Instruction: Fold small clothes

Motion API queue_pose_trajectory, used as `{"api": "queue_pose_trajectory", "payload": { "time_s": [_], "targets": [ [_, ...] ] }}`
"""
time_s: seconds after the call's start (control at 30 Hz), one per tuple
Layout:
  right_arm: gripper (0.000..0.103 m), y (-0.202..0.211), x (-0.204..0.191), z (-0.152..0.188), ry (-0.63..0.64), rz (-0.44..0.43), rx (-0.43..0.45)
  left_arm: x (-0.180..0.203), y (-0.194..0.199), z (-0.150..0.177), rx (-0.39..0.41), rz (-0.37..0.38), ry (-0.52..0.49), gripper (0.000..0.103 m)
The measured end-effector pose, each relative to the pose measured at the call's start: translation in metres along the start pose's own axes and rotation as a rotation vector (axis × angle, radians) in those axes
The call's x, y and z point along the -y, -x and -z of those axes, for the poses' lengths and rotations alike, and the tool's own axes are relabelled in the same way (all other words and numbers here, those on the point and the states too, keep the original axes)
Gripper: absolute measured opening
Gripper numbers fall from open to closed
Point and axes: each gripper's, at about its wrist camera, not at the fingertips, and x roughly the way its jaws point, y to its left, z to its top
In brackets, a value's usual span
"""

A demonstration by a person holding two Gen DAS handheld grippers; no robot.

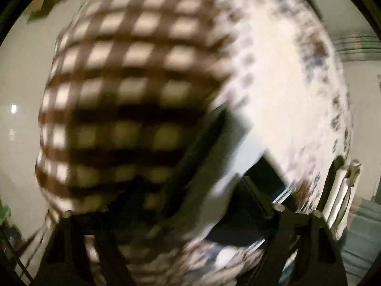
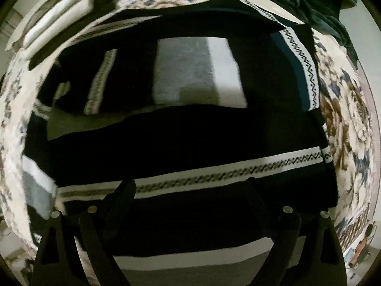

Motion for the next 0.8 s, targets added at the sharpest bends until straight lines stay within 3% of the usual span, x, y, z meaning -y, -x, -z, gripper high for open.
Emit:
{"api": "queue_pose_trajectory", "payload": {
  "time_s": [0.03, 0.13, 0.23, 0.47, 0.63, 0.8],
  "targets": [
    [0.094, -0.002, 0.001, -0.003, 0.016, 0.042, 0.01, 0.012, 0.005, -0.001, 0.041, -0.008, -0.058, 0.006],
    [0.094, -0.008, -0.001, -0.014, 0.086, 0.158, 0.033, 0.055, 0.021, 0.003, 0.149, -0.015, -0.241, 0.006],
    [0.094, -0.008, -0.006, -0.028, 0.139, 0.199, 0.071, 0.095, 0.041, 0.014, 0.212, -0.016, -0.415, 0.006],
    [0.094, -0.002, 0.002, -0.068, 0.145, 0.118, 0.105, 0.202, 0.063, 0.084, 0.264, 0.02, -0.74, 0.006],
    [0.094, 0.003, 0.05, -0.085, 0.038, 0.044, 0.094, 0.289, 0.052, 0.208, 0.188, 0.147, -1.02, 0.006],
    [0.094, -0.005, 0.137, -0.085, -0.098, 0.036, 0.049, 0.365, 0.004, 0.392, -0.026, 0.329, -1.299, 0.006]
  ]
}}
